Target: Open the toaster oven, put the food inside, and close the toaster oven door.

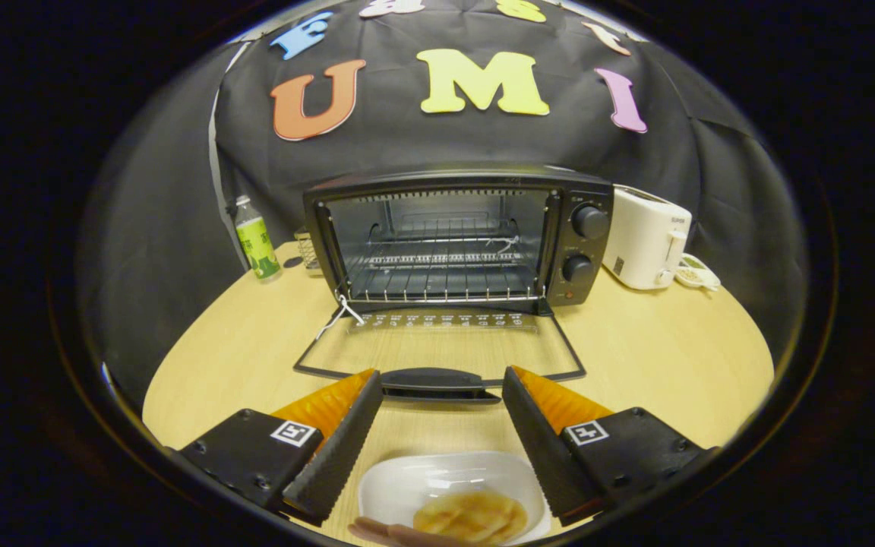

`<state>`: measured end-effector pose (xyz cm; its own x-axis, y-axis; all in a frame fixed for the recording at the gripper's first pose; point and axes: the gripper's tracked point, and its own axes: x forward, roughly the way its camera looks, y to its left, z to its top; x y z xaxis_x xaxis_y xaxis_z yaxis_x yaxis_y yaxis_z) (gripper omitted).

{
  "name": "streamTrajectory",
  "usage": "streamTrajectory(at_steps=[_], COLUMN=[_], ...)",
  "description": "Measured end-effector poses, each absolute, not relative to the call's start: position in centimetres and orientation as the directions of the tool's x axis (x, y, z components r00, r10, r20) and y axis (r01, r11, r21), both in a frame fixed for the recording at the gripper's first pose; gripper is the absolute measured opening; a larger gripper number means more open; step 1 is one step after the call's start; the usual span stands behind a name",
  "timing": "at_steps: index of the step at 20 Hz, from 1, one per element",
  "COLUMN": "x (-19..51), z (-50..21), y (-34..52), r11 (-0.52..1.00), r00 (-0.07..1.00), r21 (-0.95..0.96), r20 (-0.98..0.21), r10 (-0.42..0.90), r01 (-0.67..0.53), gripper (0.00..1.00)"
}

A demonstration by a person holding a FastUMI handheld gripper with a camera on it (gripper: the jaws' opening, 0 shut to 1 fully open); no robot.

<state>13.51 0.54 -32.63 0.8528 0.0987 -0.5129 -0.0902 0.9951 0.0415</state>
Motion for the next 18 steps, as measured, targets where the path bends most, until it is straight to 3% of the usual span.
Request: streamTrajectory(at_steps=[12, 18], x=[3.4, 1.5], z=[-34.3, -35.9], y=[-1.1, -2.5], r11=[0.983, 0.992], r00=[0.842, 0.902], r21=[0.07, -0.024], r20=[-0.508, -0.419], r10=[0.183, 0.104], r01=[-0.172, -0.126], gripper=[1.0, 1.0])
